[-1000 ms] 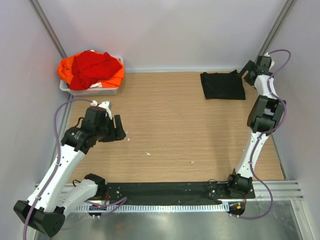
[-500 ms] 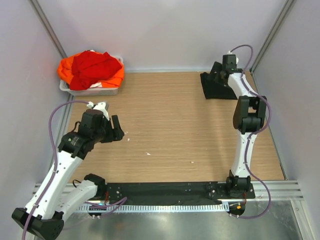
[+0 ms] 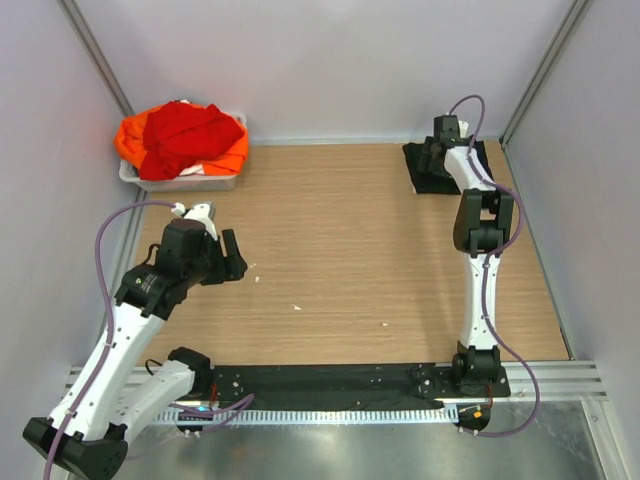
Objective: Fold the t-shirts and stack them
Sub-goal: Neatly place the folded tshirt to the corner
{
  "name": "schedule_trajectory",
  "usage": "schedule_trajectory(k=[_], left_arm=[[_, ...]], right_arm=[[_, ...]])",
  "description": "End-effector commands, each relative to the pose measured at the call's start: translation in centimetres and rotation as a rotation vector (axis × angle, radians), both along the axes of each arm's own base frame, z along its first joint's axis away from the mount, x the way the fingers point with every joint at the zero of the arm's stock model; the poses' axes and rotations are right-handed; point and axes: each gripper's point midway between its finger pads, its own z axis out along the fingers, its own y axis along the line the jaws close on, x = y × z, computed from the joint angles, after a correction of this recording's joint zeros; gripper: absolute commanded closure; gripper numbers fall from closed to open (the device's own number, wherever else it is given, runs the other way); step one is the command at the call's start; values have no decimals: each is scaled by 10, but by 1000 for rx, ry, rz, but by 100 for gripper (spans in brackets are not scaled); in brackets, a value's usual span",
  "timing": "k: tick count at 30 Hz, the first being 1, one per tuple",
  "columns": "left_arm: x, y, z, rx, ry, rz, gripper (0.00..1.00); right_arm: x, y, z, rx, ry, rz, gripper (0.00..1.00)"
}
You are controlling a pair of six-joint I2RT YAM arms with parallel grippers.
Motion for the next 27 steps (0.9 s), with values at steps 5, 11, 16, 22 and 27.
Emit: schedule_trajectory(k=[5, 11, 16, 22, 27], left_arm=[[8, 2, 2, 7, -25, 18, 31], [9, 2, 0, 10, -18, 21, 32], [9, 4, 0, 8, -18, 26, 32], [9, 5, 2, 8, -27, 33, 32], [8, 6, 4, 6, -37, 35, 32]], right_arm=[[-13, -51, -26, -194, 113, -81, 5], [-9, -69, -27, -209, 104, -129, 4], [2, -69, -23, -198, 68, -123, 2], [28, -73, 11, -234, -41, -86, 0], [44, -68, 88, -219, -207, -63, 0]])
